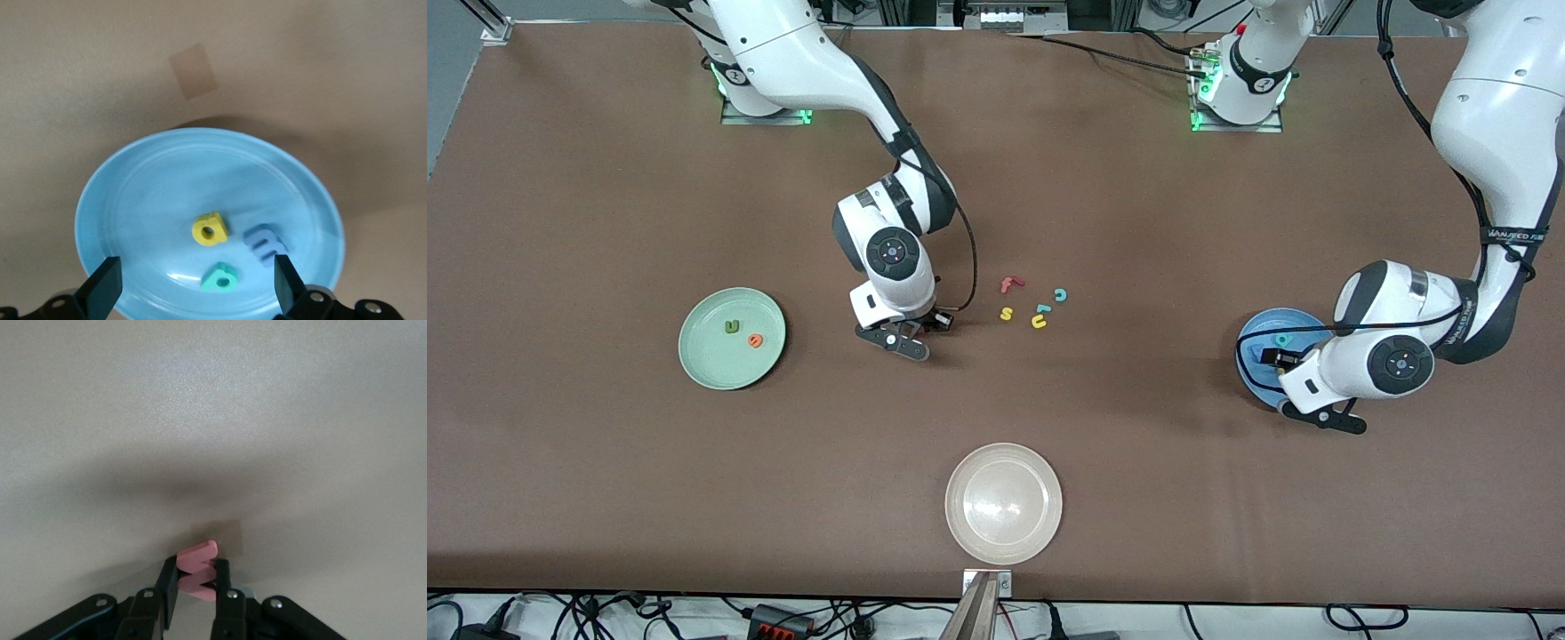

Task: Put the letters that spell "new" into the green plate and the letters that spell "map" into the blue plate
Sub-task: 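Grasp pink w with the right gripper while the left gripper drops a, then carry w to green plate with the right gripper while the left gripper retracts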

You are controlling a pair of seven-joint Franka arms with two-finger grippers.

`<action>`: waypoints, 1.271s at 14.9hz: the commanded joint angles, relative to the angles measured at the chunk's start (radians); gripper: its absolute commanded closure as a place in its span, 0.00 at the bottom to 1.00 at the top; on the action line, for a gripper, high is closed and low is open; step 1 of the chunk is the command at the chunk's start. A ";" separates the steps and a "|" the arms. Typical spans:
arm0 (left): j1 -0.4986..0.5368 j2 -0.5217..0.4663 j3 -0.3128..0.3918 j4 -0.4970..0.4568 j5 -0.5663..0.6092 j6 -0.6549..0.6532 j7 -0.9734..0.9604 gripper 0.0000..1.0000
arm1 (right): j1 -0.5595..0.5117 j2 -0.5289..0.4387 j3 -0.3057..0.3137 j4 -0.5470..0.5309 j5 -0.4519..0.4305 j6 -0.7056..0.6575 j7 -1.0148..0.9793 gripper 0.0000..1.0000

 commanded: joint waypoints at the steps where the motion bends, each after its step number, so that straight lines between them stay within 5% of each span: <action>1: 0.005 -0.056 -0.056 0.018 0.003 -0.079 0.013 0.00 | -0.006 -0.013 -0.002 0.010 0.019 -0.014 -0.051 0.99; 4: 0.005 -0.095 -0.127 0.082 0.003 -0.223 0.013 0.00 | -0.049 -0.069 -0.012 0.022 0.016 -0.123 -0.103 1.00; 8: 0.007 -0.119 -0.249 0.232 0.003 -0.489 0.009 0.00 | -0.219 -0.150 -0.013 0.013 0.004 -0.339 -0.416 0.99; 11: 0.002 -0.183 -0.238 0.283 -0.109 -0.543 0.013 0.00 | -0.328 -0.179 -0.016 -0.021 -0.002 -0.390 -0.625 0.99; 15: -0.171 -0.358 0.111 0.276 -0.368 -0.534 0.018 0.00 | -0.477 -0.173 -0.027 -0.036 -0.022 -0.378 -0.953 0.98; 19: -0.296 -0.501 0.355 0.202 -0.537 -0.502 0.020 0.00 | -0.511 -0.152 -0.027 -0.036 -0.068 -0.338 -1.018 0.98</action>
